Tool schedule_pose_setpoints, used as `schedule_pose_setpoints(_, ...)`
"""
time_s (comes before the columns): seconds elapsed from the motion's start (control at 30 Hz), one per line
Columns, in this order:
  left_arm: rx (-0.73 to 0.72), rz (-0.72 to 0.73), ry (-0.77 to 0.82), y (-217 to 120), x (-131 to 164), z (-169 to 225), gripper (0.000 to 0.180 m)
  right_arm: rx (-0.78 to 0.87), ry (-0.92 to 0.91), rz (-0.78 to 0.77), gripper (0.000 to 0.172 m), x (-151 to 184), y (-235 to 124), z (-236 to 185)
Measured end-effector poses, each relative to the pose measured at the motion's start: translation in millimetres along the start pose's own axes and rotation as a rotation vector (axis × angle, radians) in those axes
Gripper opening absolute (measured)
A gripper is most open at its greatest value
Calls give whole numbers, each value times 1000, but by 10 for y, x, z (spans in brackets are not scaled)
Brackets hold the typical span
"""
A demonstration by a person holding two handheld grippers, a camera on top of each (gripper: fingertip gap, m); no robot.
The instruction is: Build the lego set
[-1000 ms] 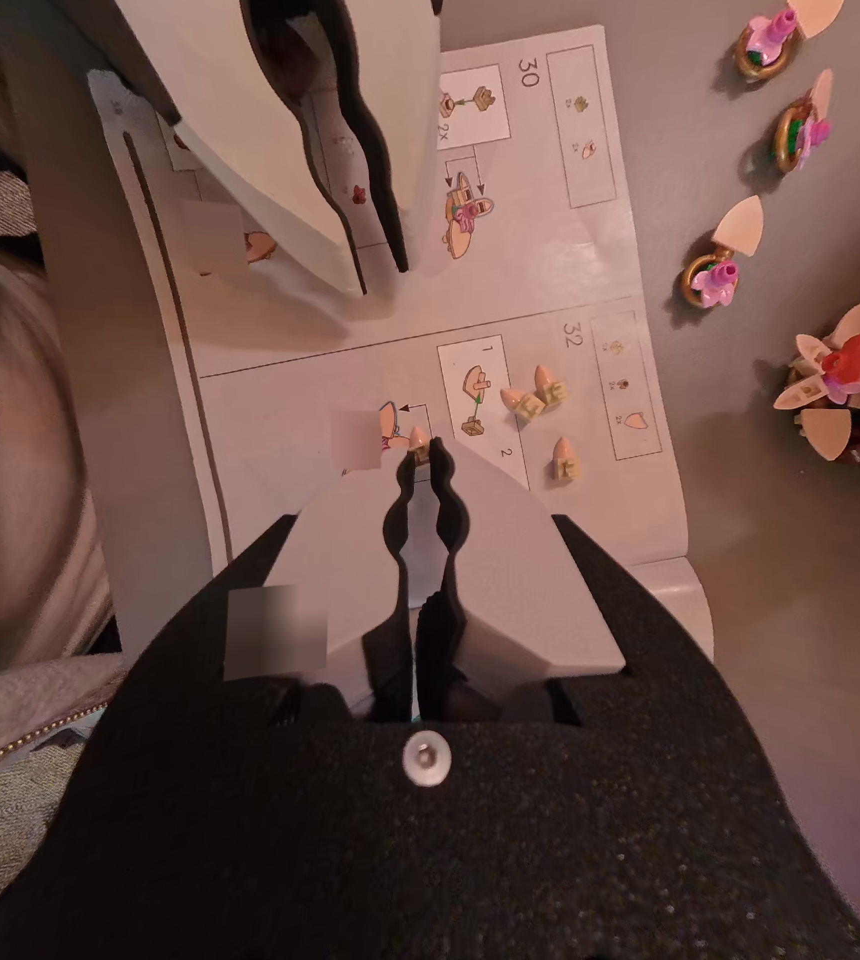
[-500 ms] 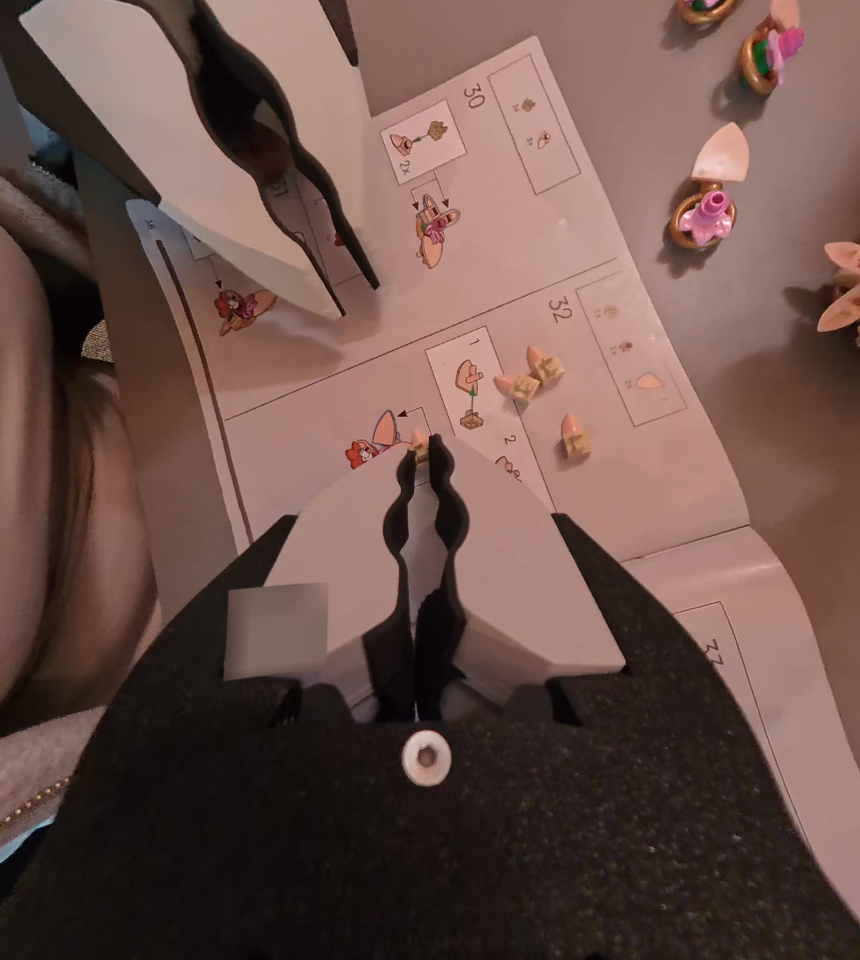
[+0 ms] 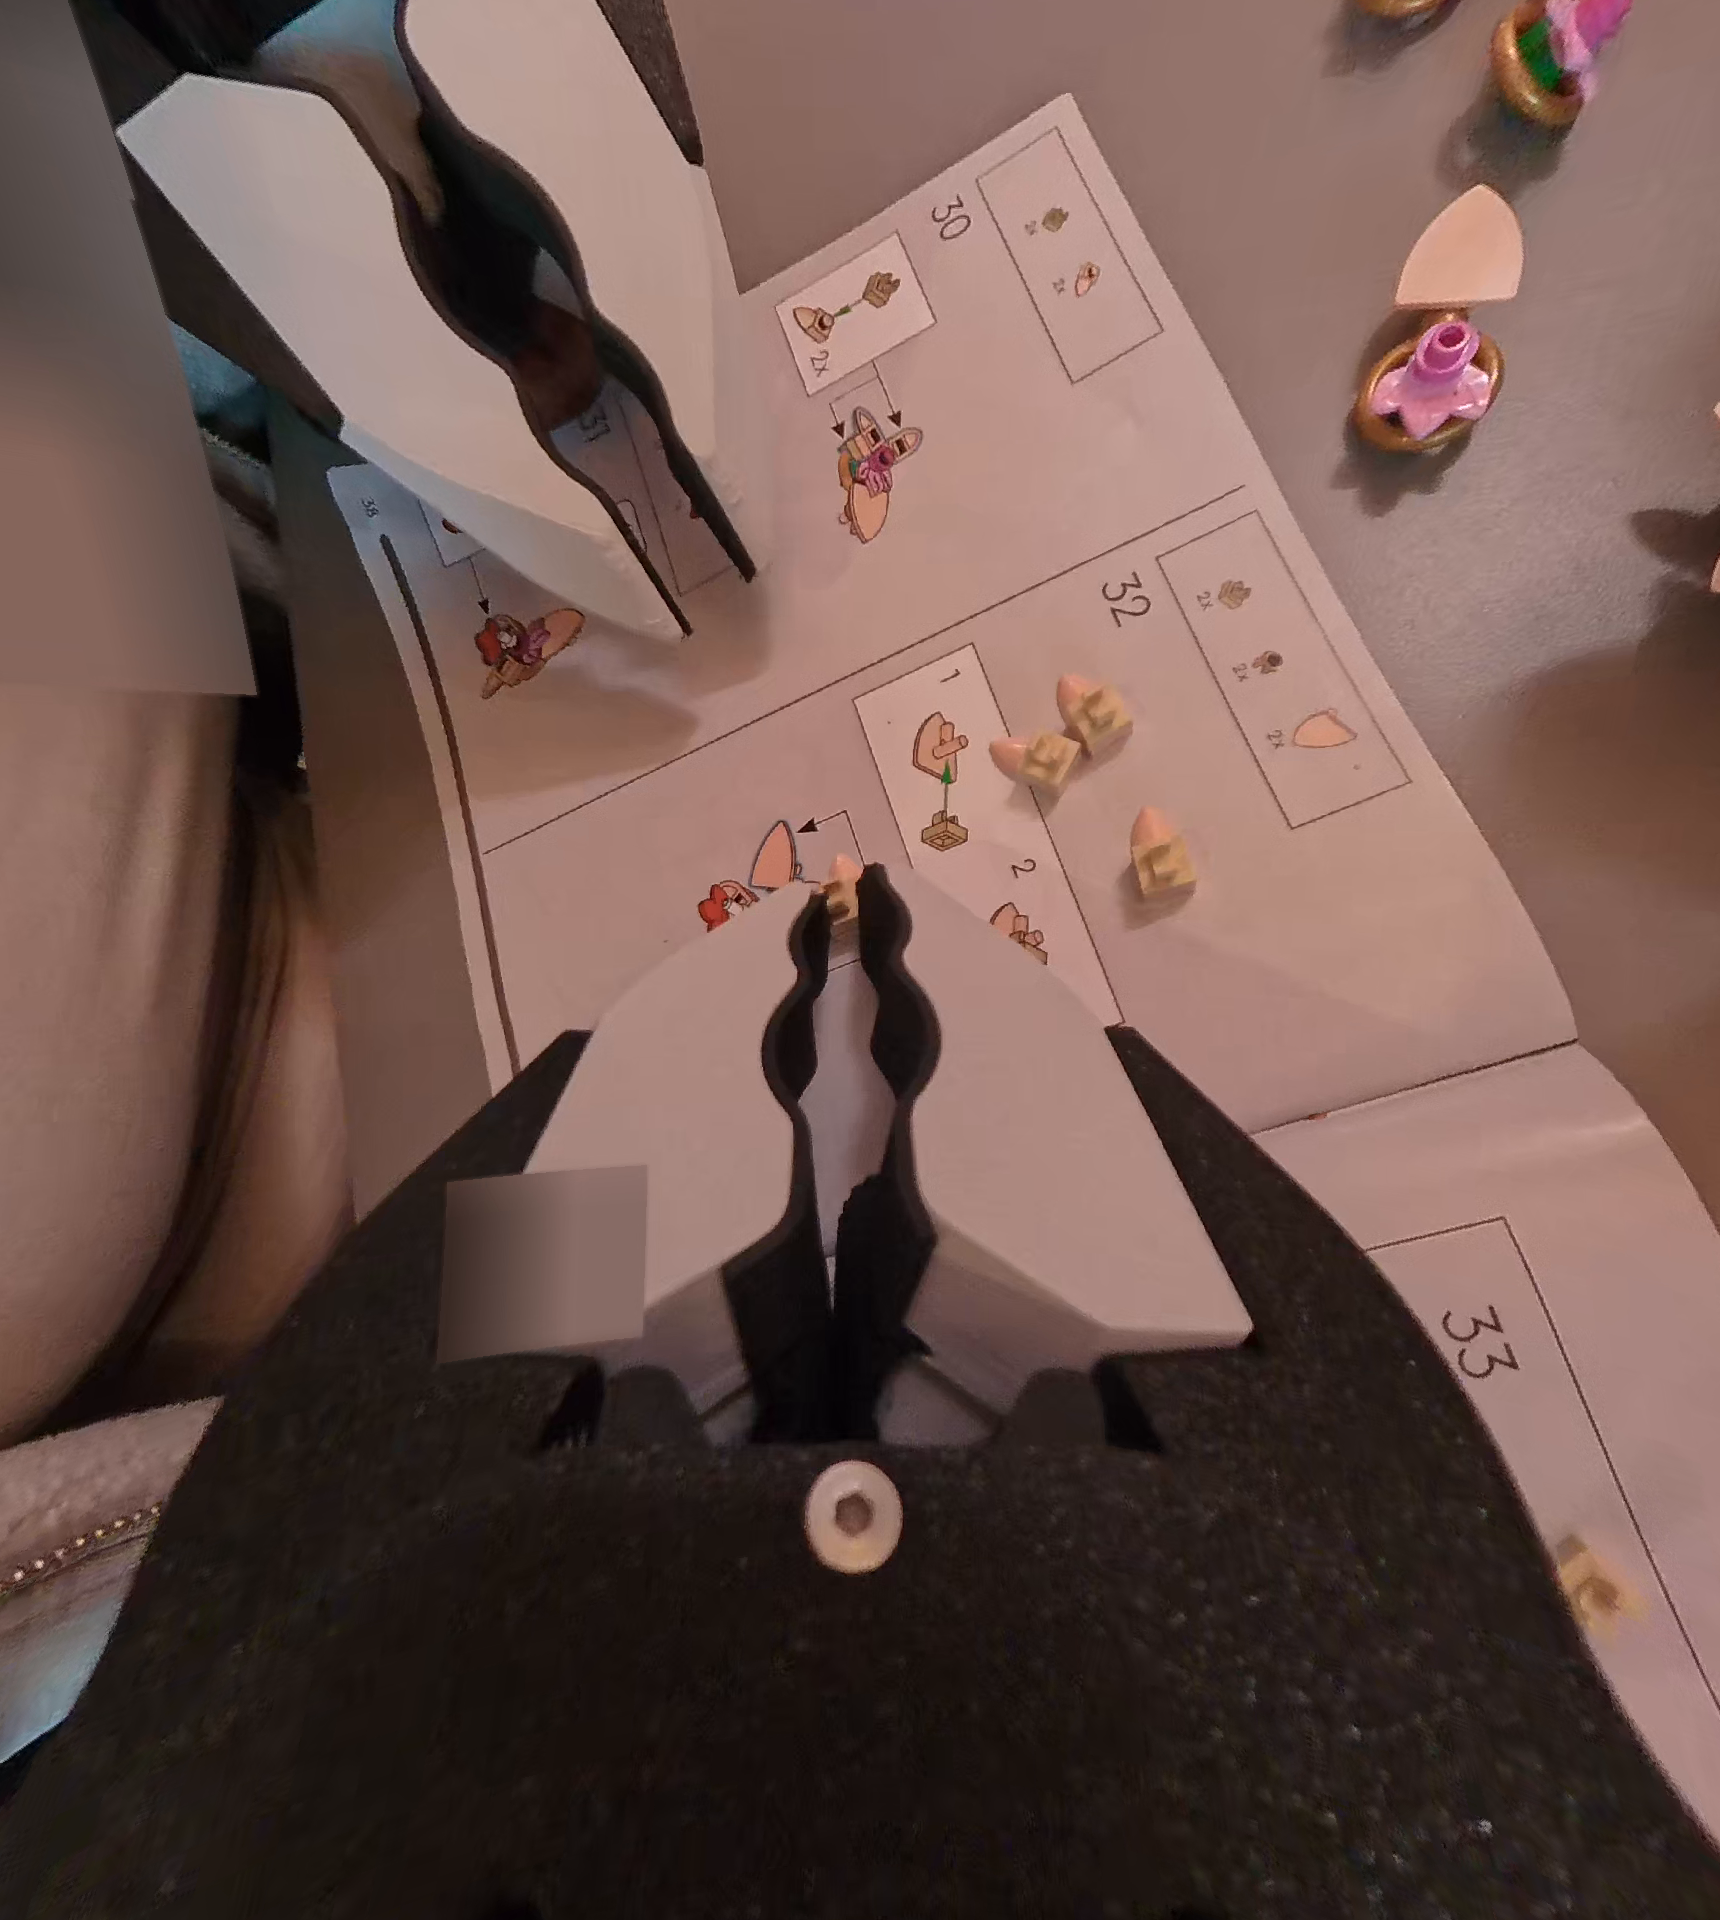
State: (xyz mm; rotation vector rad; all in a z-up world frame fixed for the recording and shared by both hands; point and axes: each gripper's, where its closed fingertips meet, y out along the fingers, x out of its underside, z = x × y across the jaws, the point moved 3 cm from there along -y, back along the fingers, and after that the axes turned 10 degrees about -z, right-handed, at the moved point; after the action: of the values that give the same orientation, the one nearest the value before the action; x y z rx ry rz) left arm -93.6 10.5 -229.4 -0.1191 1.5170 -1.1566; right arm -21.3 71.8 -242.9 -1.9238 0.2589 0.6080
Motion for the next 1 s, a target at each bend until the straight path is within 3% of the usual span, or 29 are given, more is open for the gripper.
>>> schedule_pose_setpoints(0.37, -2, -3, 0, 4, 2, -1, 14, 53, -111, -35, 6, -30, -21, -12)
schedule_pose_setpoints(0.57, 0, 4, -4, -4, -3, -2, 14, 64, -124, -80, 17, -35, -65, -6)
schedule_pose_setpoints(1.0, 2, 5, -5, -8, 0, 0, 14, 166, -290, -331, 19, 46, -76, -38)
